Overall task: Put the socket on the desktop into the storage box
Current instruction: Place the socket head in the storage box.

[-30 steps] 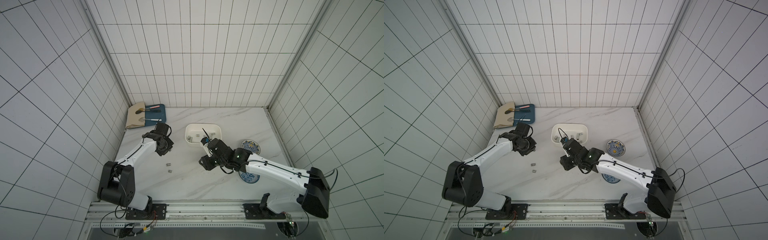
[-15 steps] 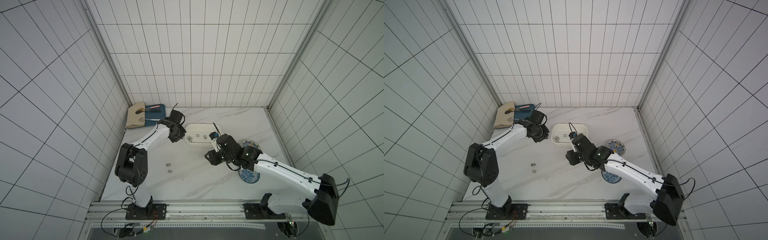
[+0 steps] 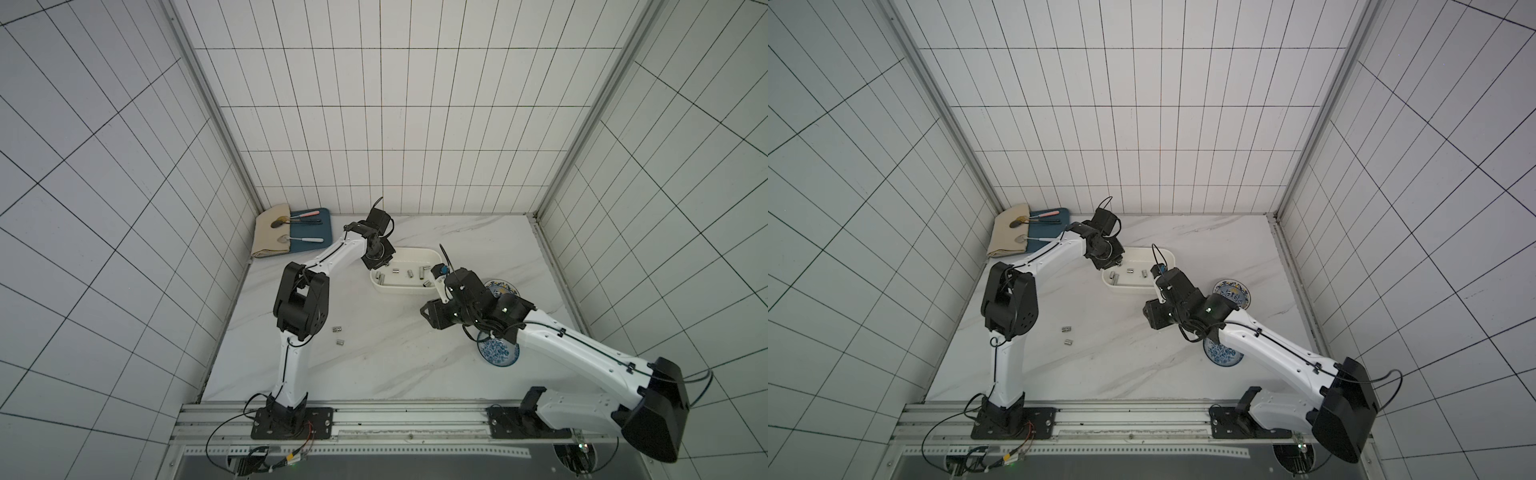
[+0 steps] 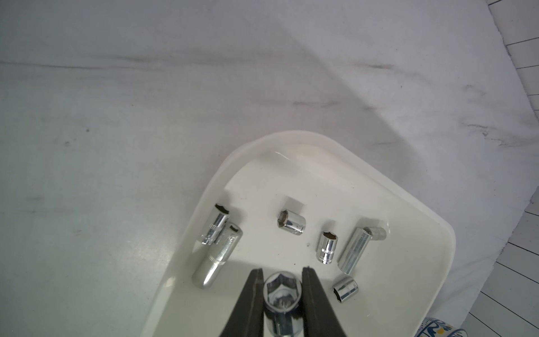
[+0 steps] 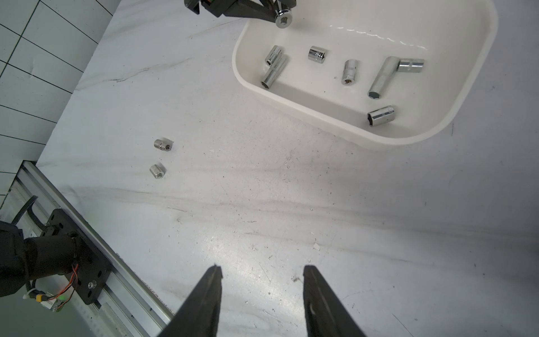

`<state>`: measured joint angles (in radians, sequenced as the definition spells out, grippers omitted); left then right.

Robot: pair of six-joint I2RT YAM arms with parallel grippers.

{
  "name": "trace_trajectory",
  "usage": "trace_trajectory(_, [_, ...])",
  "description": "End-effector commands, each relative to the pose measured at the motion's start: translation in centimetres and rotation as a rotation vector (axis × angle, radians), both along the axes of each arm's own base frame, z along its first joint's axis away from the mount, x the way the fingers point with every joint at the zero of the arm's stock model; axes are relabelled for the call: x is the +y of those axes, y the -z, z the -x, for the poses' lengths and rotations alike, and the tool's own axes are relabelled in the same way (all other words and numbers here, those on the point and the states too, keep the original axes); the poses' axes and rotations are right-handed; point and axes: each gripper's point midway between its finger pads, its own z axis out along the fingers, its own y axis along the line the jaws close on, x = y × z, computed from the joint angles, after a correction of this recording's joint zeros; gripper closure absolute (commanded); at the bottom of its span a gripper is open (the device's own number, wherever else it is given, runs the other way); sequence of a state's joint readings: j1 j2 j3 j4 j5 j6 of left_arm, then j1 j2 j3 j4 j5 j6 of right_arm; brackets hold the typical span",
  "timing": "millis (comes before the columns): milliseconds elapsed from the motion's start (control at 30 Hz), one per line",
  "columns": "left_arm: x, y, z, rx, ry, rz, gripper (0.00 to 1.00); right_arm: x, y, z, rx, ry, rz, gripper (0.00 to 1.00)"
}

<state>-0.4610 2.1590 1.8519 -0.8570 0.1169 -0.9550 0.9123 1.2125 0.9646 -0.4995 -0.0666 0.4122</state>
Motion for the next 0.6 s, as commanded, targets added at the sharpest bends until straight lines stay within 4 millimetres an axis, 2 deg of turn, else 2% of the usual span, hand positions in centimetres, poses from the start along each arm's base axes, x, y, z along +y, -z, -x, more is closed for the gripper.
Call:
trace_trajectory(0, [-1.6,1.2,-0.1,0.028,0.053,0.007,0.81,-1.1,1.2,0.4,0.028,0.012,0.024,0.51])
trace_trajectory(233, [-2.6,3.4,-0.9,0.051,0.066,0.01,0.8,-1.8,1.0,0.2,0.022,0.017,0.033,0.51])
trace_trajectory(567, [-3.3,4.7,-0.7,0.071,0.09,0.01,0.78,-2.0,1.4,0.1,0.034,0.022,0.037,0.52])
